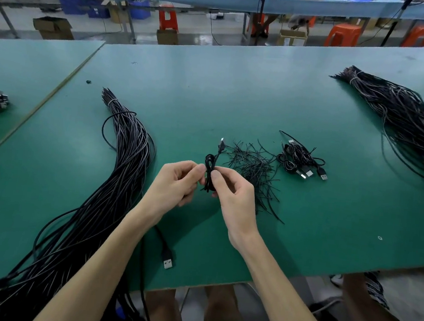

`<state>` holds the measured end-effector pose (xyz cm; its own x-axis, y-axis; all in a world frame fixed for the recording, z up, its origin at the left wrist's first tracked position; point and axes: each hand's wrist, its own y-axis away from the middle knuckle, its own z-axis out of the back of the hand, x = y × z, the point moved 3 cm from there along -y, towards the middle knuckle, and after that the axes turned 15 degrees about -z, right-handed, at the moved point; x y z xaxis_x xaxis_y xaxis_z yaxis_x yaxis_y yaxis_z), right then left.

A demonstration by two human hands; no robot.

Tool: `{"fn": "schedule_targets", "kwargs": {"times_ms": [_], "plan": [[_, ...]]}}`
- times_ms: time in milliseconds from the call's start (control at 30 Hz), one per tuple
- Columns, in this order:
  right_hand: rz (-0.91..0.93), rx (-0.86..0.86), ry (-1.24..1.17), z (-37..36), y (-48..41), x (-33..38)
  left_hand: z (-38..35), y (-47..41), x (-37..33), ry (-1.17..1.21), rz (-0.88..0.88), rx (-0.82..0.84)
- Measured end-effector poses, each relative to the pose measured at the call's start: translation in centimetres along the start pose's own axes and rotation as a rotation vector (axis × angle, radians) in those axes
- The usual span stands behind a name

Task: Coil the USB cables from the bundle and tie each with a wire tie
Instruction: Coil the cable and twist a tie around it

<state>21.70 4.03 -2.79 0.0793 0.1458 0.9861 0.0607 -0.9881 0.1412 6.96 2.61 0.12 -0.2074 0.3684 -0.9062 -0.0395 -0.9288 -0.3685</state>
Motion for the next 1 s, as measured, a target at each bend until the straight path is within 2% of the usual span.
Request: {"fn": "schedule_targets", "kwargs": {"times_ms": [233, 367, 500, 667, 800, 1000], "plan": [[0.045, 0.009, 0.163, -0.6, 0.7, 0.8, 0.1, 0.0, 0.1, -0.112, -0.057, 0.057], [0.124, -0.066, 0.201, 0.2, 0.8, 1.7, -0.1, 0.2, 0.2, 0.034, -0.026, 0.048], [0.228, -0.222, 0.409, 2.9, -0.9, 3.6, 0.5, -0.1, 0.4, 0.137, 0.018, -0.032], [0.272, -0.46, 0.732, 7.1, -4.5, 4.5, 0.6, -0.4, 0.5, 0.112, 0.027, -0.025], [0.228, -0.614, 0.966, 9.4, -6.5, 3.9, 0.4, -0.3, 0.7, 0.077, 0.041, -0.005], [0.089, -0.642, 1.106, 9.7, -7.0, 3.5, 0.6, -0.4, 0.9, 0.065, 0.035, 0.002]]}}
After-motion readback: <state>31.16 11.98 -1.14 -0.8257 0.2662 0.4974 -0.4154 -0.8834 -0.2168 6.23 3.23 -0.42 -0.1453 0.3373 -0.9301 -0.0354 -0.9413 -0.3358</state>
